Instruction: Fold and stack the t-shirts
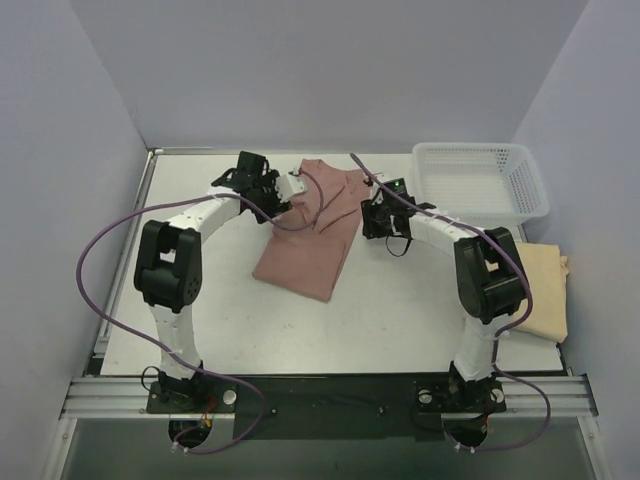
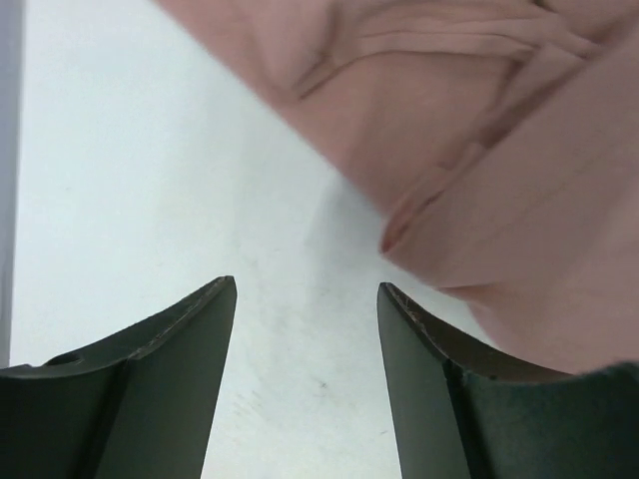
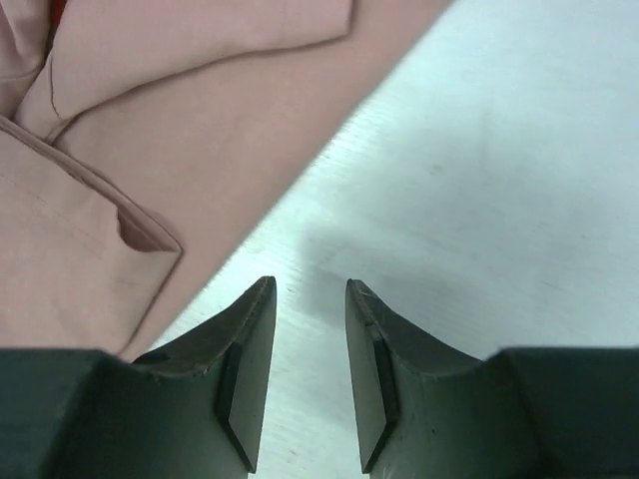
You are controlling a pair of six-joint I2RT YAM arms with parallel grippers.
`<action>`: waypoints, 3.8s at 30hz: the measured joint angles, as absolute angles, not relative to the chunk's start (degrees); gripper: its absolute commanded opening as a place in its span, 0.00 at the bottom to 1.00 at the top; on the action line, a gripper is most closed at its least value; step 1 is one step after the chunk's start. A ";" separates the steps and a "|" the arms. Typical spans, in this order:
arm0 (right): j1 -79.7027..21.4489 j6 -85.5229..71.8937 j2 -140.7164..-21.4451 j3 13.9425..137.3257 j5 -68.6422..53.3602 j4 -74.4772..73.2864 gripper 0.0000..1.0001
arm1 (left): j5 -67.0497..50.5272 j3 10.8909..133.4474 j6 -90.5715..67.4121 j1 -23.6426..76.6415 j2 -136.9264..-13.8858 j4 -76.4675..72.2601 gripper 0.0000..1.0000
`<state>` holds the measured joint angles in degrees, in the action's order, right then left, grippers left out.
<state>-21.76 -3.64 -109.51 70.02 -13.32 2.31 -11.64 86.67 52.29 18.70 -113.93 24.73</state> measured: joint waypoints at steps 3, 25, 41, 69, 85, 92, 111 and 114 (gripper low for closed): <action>-20.84 -1.80 -104.09 64.23 -12.86 6.50 0.38 | -10.31 88.82 49.21 16.82 -113.47 23.29 0.54; -50.24 39.09 -95.29 46.76 -16.62 9.65 0.36 | -31.88 48.82 91.29 13.58 -87.18 31.11 0.68; -51.37 39.18 -97.91 49.41 -12.38 8.62 0.00 | -25.93 45.41 95.20 15.42 -91.09 20.91 0.00; -72.44 11.11 -54.74 47.97 -21.43 -20.38 0.00 | -37.43 54.26 73.12 22.35 -37.82 74.74 0.00; -35.38 8.95 -76.79 54.98 -28.29 -16.75 0.00 | -27.70 63.42 48.64 22.04 -72.44 52.80 0.00; -31.07 9.87 -89.12 63.09 -30.70 -15.99 0.00 | -24.88 65.63 46.68 19.68 -81.56 47.42 0.00; -30.68 13.32 -114.50 86.00 -31.00 -19.77 0.30 | -18.81 66.32 42.11 14.15 -94.91 38.06 0.45; -30.44 12.10 -118.06 89.67 -27.44 -19.99 0.38 | -15.29 64.99 39.46 13.50 -95.57 34.61 0.54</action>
